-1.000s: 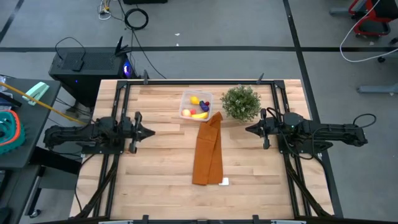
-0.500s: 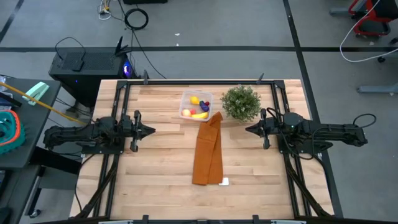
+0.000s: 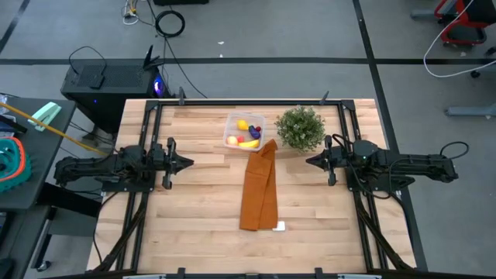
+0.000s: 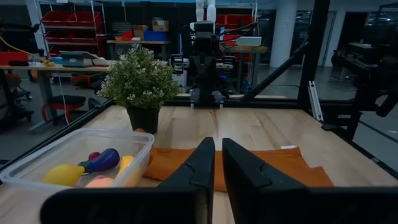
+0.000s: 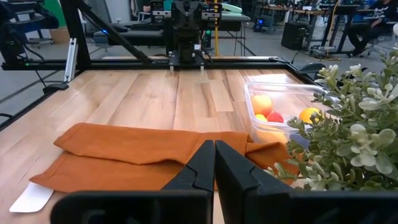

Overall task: Pick and placing Produce into tupperware
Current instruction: Return to Home Position

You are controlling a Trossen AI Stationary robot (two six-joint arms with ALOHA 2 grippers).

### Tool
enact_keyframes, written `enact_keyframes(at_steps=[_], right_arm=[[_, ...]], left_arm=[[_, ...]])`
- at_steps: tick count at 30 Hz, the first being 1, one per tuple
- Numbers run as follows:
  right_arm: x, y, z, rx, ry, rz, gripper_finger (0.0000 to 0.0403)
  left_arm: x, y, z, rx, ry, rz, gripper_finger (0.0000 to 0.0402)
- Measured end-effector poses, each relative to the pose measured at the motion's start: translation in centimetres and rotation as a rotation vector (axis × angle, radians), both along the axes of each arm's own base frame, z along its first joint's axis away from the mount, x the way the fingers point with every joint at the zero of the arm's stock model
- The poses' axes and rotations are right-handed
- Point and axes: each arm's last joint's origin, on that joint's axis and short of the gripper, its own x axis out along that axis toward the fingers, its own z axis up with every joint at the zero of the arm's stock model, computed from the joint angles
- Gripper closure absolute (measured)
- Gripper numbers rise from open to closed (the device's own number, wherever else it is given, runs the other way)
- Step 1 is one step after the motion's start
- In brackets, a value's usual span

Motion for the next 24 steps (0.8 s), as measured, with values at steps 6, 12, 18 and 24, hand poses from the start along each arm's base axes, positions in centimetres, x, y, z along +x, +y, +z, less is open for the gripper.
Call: enact_keyframes(at_steps=[6, 12, 18, 24], right_arm=[[0.0, 0.0, 0.0, 0.0, 0.0, 0.0, 0.0387], [0.0, 0.0, 0.0, 0.0, 0.0, 0.0, 0.0387], [0.0, 0.0, -0.01, 0.0, 0.0, 0.0, 0.0387], [0.0, 0.0, -0.01, 0.0, 0.0, 0.0, 0.0387]], left_arm=[[0.0, 0.0, 0.0, 0.0, 0.0, 0.0, 0.0364], [0.0, 0.0, 0.01, 0.0, 0.0, 0.0, 0.0373], [0.0, 0.0, 0.0, 0.0, 0.0, 0.0, 0.0369], [0.0, 0.0, 0.0, 0.0, 0.0, 0.0, 0.0361]])
